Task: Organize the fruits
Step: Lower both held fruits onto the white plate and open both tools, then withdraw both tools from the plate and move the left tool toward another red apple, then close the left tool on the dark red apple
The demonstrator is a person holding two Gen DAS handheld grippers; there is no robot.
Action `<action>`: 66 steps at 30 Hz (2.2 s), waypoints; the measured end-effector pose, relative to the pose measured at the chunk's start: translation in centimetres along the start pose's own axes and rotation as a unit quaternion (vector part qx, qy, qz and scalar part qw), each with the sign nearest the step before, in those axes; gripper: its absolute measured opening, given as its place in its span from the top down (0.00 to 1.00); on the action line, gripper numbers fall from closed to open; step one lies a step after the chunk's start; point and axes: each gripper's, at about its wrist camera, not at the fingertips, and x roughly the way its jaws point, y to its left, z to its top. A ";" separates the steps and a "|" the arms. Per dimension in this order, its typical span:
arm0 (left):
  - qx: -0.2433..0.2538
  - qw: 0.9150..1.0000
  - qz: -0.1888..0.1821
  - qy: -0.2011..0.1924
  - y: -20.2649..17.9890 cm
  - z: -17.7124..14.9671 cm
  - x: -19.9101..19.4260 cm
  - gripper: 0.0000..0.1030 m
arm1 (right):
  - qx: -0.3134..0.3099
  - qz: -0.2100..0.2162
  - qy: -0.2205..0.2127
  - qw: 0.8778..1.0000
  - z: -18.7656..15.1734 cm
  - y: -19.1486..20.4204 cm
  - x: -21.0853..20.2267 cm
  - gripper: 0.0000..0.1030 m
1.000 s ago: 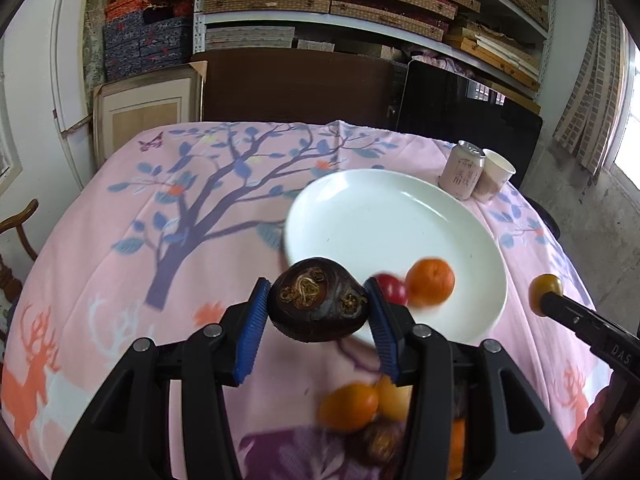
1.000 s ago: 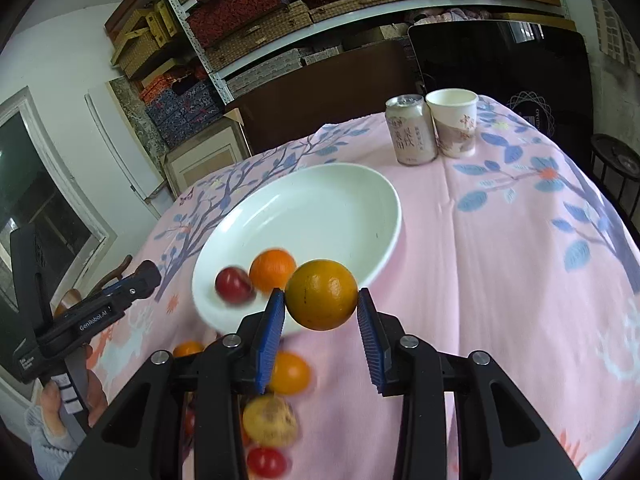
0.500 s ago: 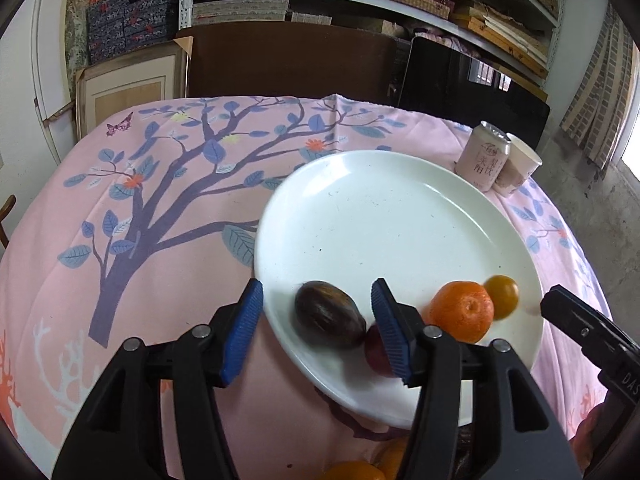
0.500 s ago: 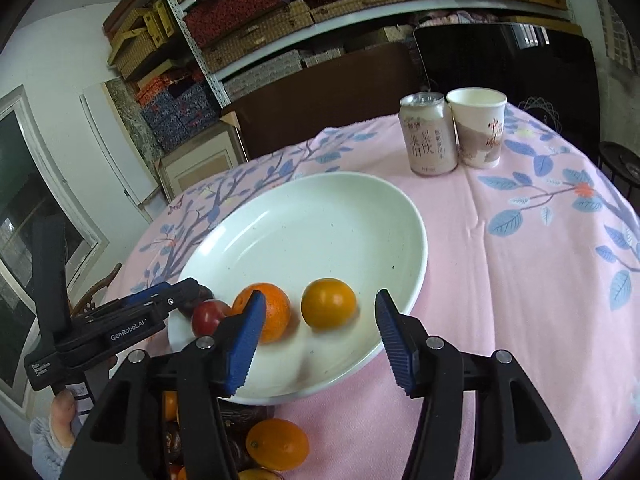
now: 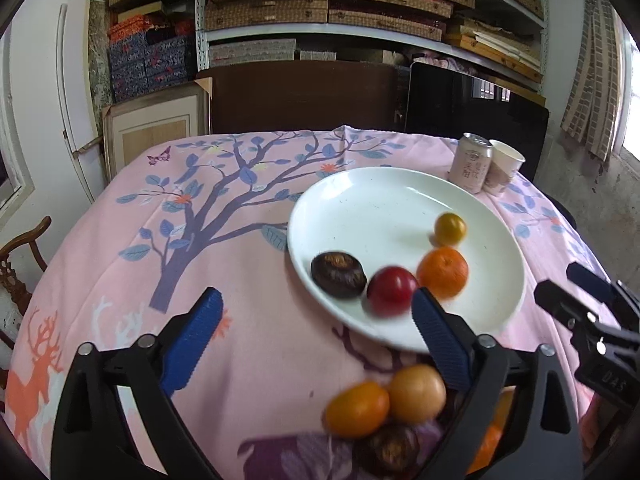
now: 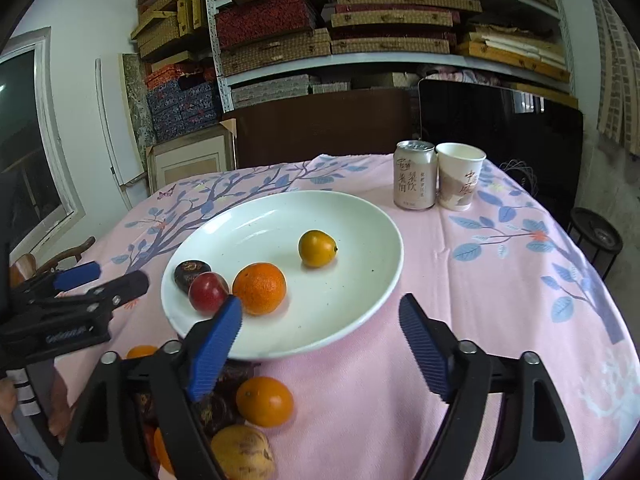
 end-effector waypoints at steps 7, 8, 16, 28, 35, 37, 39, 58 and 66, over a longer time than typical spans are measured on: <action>0.006 0.999 0.027 0.018 0.6 -4.5 -2.9 0.04 | 0.050 0.006 -0.008 0.999 -2.1 -1.5 -3.9 0.04; 0.002 0.999 0.032 0.025 0.9 -5.1 -3.2 0.04 | 0.064 0.009 -0.006 0.998 -2.6 -1.8 -4.5 0.04; -0.034 0.998 0.013 0.050 2.7 -10.1 -6.5 0.04 | 0.081 0.035 0.013 0.996 -5.2 -1.7 -6.4 0.04; 0.000 0.998 -0.008 0.062 1.1 -11.3 -6.9 0.04 | 0.083 0.033 0.025 0.996 -5.7 -1.5 -6.3 0.03; 0.044 0.997 -0.007 0.067 -0.6 -11.5 -6.7 0.04 | 0.080 0.033 0.028 0.996 -5.7 -1.4 -6.2 0.03; 0.053 0.996 -0.002 0.070 -0.9 -11.6 -6.6 0.04 | 0.080 0.033 0.028 0.996 -5.7 -1.4 -6.2 0.03; 0.049 0.996 0.009 0.071 -0.5 -11.5 -6.5 0.04 | 0.082 0.033 0.028 0.996 -5.7 -1.5 -6.2 0.03; 0.005 0.997 -0.020 0.073 2.3 -12.2 -7.3 0.04 | 0.092 0.047 0.023 0.994 -5.7 -1.7 -6.6 0.03; 0.009 0.995 -0.045 0.086 2.0 -12.9 -7.6 0.08 | 0.091 0.046 0.027 0.994 -5.7 -1.6 -6.5 0.03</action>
